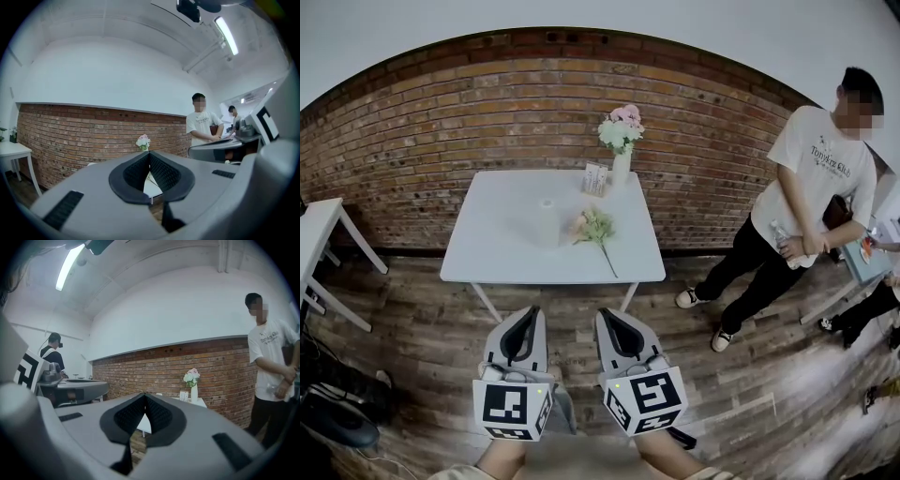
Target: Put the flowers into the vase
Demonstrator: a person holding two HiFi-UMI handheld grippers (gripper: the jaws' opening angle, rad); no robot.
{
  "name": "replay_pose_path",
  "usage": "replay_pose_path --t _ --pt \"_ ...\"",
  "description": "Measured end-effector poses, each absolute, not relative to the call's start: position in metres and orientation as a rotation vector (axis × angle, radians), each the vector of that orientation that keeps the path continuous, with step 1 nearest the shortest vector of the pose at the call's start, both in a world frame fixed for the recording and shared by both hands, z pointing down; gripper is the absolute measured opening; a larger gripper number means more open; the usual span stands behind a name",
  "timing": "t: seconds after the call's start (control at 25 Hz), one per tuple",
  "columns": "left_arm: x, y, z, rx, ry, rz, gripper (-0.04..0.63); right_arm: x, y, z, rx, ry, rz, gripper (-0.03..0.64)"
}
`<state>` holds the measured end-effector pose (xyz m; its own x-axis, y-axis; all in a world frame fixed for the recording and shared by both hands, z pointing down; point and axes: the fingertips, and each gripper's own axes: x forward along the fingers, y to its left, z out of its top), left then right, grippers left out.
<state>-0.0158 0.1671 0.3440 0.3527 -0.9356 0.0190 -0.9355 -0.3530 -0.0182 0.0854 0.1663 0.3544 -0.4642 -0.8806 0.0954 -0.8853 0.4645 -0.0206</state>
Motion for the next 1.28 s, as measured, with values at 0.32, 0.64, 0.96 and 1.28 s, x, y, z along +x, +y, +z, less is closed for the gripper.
replay_pose_path --t 0.32,0.64,0.96,1.28 --pt "-0.024 0.098 0.348 -2.612 1.758 -0.027 0.009 0.076 0.102 0.354 1.599 -2.603 0.089 0.008" --pt "-0.040 0.010 0.357 -2.648 1.743 -0.042 0.009 0.061 0.018 0.359 1.619 -2.569 0.111 0.008" --pt "-0.050 -0.071 0.371 -2.662 1.712 -0.096 0.009 0.053 -0.061 0.372 1.665 -2.515 0.175 0.008" --pt "-0.058 -0.136 0.397 -2.668 1.657 -0.179 0.011 0.056 -0.119 0.387 1.744 -2.464 0.228 0.008"
